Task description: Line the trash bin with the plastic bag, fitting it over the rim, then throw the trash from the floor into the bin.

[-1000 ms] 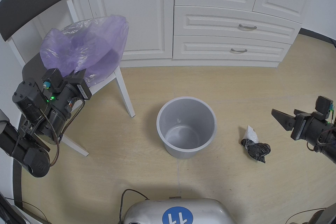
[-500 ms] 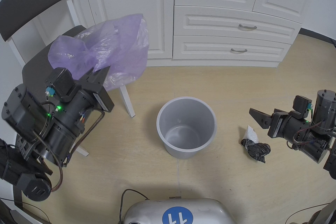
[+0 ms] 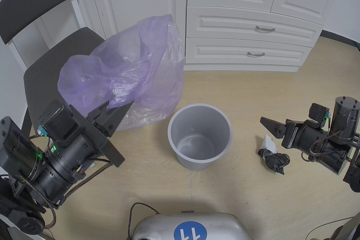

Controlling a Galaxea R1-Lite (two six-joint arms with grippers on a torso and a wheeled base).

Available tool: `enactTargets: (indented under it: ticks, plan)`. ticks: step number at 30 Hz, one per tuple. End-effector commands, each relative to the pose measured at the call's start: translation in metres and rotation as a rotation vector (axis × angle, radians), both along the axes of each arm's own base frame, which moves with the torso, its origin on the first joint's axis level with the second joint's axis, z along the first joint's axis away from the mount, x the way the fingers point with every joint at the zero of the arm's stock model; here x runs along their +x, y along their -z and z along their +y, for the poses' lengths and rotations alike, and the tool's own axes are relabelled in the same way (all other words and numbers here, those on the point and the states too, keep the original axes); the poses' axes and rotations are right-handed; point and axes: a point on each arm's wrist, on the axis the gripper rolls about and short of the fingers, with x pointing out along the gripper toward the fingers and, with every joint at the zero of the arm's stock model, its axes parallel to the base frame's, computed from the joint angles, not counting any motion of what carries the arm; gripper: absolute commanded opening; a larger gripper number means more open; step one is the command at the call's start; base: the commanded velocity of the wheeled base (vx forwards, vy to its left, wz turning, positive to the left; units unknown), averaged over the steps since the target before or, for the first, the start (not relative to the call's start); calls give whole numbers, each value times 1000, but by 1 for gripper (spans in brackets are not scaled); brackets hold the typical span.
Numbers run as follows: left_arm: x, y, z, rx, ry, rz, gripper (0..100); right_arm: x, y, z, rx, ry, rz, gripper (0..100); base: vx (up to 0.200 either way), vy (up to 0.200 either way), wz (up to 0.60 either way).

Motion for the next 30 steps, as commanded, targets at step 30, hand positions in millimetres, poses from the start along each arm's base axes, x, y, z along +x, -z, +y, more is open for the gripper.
enactTargets:
  ticks: [30]
  plan:
    - [-48,19,-12,51,324,290,0,16,5,19,-16,-211,218,100,0,0,0]
